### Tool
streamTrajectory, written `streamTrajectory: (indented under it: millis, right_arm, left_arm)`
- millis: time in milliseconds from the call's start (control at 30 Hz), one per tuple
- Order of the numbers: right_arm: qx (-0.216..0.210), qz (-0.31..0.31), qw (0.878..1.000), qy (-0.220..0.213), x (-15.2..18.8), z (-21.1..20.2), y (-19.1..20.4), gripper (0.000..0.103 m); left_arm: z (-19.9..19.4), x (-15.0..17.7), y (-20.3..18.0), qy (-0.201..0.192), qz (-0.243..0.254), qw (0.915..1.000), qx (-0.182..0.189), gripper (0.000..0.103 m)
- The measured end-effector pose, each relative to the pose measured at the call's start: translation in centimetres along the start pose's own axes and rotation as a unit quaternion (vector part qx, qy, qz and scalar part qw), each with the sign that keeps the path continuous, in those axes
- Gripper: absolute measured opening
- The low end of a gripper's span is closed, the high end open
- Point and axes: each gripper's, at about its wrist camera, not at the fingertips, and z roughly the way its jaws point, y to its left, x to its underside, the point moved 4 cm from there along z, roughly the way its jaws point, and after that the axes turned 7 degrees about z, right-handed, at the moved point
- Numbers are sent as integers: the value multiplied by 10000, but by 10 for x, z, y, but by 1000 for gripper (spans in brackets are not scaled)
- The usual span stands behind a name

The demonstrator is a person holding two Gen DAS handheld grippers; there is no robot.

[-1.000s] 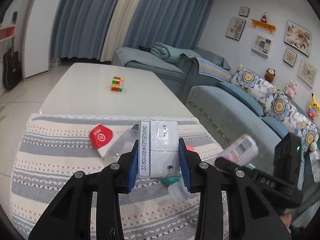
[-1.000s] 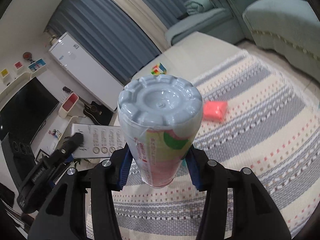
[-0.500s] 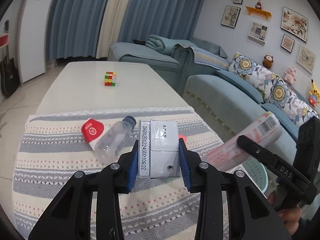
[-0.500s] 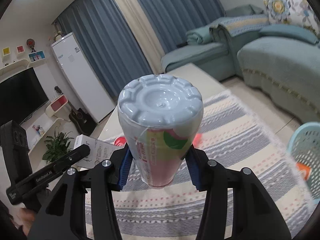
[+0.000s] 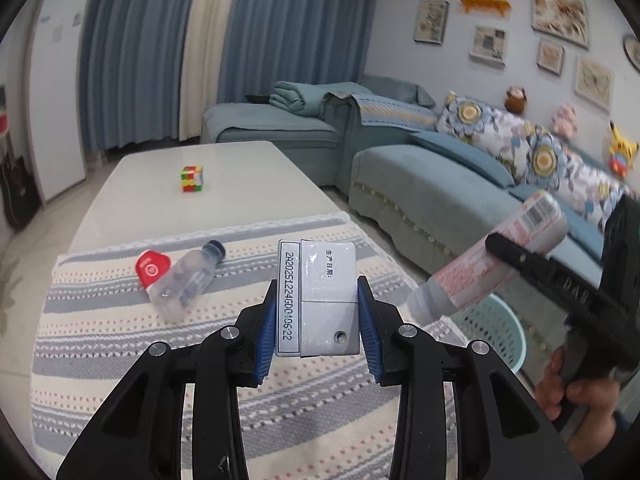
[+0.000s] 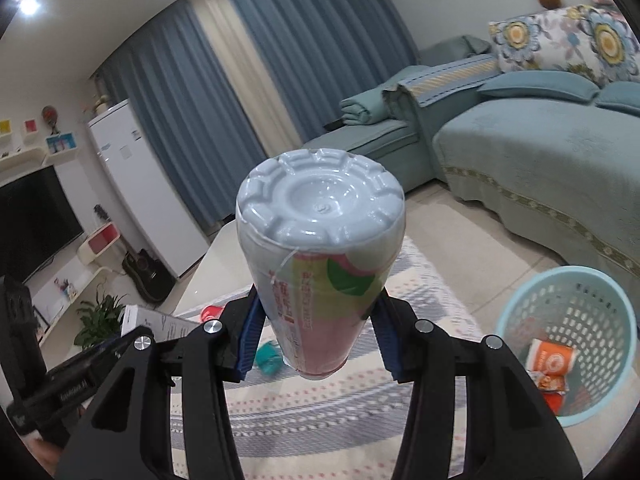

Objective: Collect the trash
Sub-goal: 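Carry the pink bottle and white carton with both tools over the blue basket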

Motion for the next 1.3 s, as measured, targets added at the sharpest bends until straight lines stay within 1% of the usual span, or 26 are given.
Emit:
streamTrajectory:
  millis: [100, 233, 333, 467, 633, 767, 900, 1033, 1133, 1300]
  right_arm:
    - [265, 85, 9994, -203, -8, -19, -25, 46]
    - [464, 403, 9977, -270, -22, -41, -63, 46]
    - [590, 529, 9963, -341, -29, -60, -90, 46]
    - [846, 583, 9934, -516, -43, -80, -122, 46]
    - [1101, 1092, 9863, -570, -58, -94, -166, 46]
    - [1383, 1298, 9794, -690, -66, -100, -192, 46]
    - [1740, 1323, 9721, -855, -70, -105, -213, 46]
    - [1904, 1352, 9682, -897, -72, -112, -227, 46]
    - [1998, 1291, 9671, -902, -72, -115, -231, 46]
    - [2152, 1262, 9656, -732, -70, -103, -251, 46]
  left_arm:
    - [-1, 7, -19, 9, 3, 10000, 19, 35]
    - [-3, 6, -44, -65, -58, 9999, 105, 35]
    - [-6, -2, -69, -188, -34, 9995, 251, 35]
    - [-3, -19, -104, -216, 92, 9990, 376, 35]
    - [9, -36, -148, -201, 315, 9981, 499, 35]
    - [26, -42, -180, -117, 360, 9973, 636, 35]
    - [46, -39, -205, 0, 464, 9960, 765, 35]
    - [66, -33, -234, 48, 889, 9934, 729, 35]
    - [87, -27, -247, 206, 740, 9931, 890, 35]
    - [116, -11, -262, 399, 676, 9921, 980, 35]
